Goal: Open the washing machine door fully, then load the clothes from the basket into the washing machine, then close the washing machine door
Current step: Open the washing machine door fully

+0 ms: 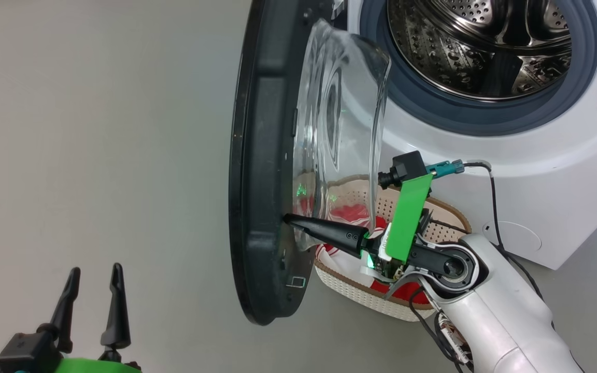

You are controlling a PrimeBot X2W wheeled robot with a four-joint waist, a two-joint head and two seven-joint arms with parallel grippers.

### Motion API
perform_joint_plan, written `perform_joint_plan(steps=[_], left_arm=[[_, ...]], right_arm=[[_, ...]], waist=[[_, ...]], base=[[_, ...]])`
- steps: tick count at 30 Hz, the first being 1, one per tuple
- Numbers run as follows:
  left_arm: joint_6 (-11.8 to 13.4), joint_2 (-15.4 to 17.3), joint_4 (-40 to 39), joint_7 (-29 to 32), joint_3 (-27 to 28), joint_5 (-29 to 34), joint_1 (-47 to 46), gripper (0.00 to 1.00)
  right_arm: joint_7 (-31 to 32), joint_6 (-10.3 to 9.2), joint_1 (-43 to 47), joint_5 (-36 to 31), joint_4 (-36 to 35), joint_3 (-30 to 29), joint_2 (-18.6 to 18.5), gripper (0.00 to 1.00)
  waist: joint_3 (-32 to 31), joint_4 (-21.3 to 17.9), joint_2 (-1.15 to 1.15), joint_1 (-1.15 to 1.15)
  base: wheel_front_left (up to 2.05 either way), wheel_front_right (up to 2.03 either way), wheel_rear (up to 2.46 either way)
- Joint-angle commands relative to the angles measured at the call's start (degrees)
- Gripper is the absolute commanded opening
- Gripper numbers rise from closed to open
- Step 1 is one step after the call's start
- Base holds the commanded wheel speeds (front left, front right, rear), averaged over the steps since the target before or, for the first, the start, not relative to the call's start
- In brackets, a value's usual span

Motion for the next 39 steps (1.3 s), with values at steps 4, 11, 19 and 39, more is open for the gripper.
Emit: perform_joint_plan(steps=[4,11,19,39], left_arm=[[-0.1,0.7,-1.3,-0.5,2.0,0.6,-0.4,1.0],[-0.1,0.7,-0.8,-0.5,1.6,1.0,-0.4,1.0],[-0.2,1.2,-0.4,-0.5,1.2,1.1,-0.2,1.0],[-0.2,2.4,-0.3,-0.5,0.7,0.7,1.1,1.0]], right_arm=[[-0.3,0.1,-1.5,0.4,-1.7,1.1,2.0,0.0],[-0.5,0.1,-0.3,-0.3,-2.8,-0.2,1.9,0.0],[-2.0,0.1,2.6,-1.9,-5.7,-2.3,0.1,0.0],[-15.6,0.1,10.6,-12.0,-16.8,-3.2,-7.1,1.0]], waist=[[-0.5,-0.3,0.0,0.0],[-1.6,-0.6,0.0,0.0],[-2.8,-1.1,0.0,0.0],[-5.3,-4.4,0.0,0.0]], base=[[0.0,0.0,0.0],[0.0,0.0,0.0],[0.0,0.0,0.0],[0.0,0.0,0.0]])
